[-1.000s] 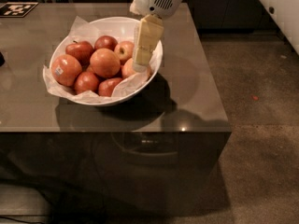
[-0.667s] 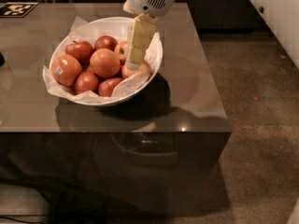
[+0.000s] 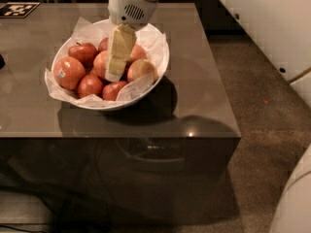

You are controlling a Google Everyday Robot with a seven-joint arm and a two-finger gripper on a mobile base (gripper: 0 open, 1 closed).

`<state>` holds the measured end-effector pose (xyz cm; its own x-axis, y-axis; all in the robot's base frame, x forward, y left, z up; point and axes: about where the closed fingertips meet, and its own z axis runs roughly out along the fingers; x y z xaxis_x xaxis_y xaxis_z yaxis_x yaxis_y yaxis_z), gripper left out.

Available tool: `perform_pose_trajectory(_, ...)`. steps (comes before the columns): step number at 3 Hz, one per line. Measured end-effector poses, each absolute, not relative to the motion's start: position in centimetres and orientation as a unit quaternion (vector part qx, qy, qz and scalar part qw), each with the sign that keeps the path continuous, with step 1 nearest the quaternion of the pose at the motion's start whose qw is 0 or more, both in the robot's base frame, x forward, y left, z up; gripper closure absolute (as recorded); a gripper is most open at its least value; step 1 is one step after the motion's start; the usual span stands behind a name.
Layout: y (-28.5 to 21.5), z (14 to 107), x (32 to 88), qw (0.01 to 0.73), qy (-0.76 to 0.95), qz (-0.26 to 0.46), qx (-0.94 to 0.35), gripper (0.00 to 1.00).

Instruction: Pick apple from white bowl

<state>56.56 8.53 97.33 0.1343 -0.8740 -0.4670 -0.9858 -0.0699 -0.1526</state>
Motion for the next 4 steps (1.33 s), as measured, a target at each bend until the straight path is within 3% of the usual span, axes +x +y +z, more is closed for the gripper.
perform_pose_trajectory(1, 8.5, 97.3, 56.6, 0.22, 0.646, 0.127, -0.72, 0.0)
perform_pose_trajectory(3, 4.2, 97.5, 62.0, 0.222, 0.693, 0.116, -0.676, 0.0)
perform_pose_trajectory(4, 5.0, 97.4, 61.9, 0.223, 0.691, 0.115, -0.678, 0.0)
